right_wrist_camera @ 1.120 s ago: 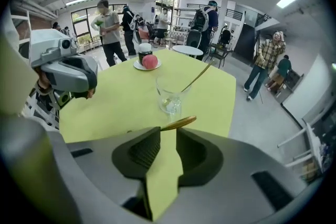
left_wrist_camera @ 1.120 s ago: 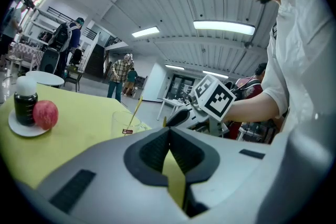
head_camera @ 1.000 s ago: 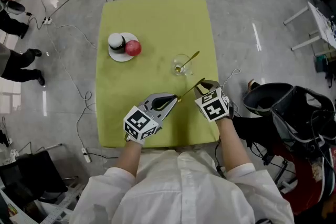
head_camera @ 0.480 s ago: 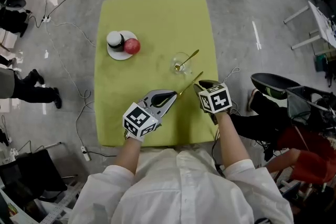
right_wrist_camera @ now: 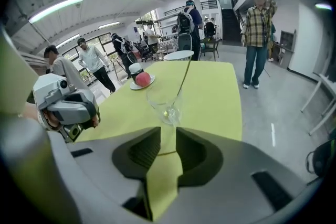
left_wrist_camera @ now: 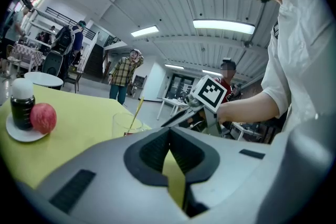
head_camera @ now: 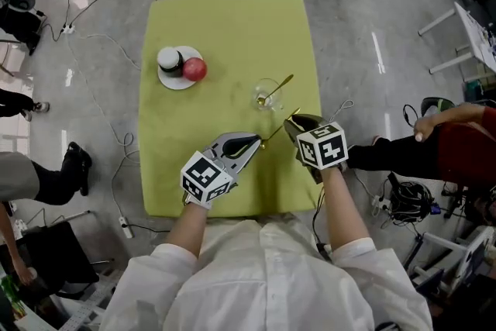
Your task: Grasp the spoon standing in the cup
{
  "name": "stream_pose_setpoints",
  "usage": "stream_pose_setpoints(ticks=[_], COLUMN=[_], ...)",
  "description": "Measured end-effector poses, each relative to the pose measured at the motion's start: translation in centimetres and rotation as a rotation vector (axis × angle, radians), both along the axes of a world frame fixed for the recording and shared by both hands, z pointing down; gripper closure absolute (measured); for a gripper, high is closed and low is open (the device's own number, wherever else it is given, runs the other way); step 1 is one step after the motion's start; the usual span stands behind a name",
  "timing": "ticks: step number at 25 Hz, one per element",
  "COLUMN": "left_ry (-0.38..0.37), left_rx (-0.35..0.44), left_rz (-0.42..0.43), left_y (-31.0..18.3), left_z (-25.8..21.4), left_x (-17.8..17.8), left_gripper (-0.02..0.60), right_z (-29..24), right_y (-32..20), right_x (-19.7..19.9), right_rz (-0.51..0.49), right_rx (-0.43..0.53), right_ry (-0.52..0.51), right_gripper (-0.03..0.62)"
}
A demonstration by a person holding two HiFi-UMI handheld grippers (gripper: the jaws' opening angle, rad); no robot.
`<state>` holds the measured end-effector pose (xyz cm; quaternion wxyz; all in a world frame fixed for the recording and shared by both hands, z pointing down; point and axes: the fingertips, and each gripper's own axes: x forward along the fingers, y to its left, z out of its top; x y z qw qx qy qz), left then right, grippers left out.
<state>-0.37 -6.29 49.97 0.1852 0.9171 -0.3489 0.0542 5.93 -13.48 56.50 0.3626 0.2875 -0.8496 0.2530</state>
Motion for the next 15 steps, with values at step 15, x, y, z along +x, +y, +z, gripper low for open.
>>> stream_pose_setpoints(ticks=[15], left_ry=[-0.001], left_rx=[0.013], left_rz=[-0.009], left_y=[0.0], left_z=[-0.5], left_x=[-0.4], left_gripper=[0.577], right_z=[-2.8], right_y=[-4.9], right_x=[-2.3], right_rz=[0.028], right_rx=[0.090], right_ry=[-0.134], right_gripper=[0.508])
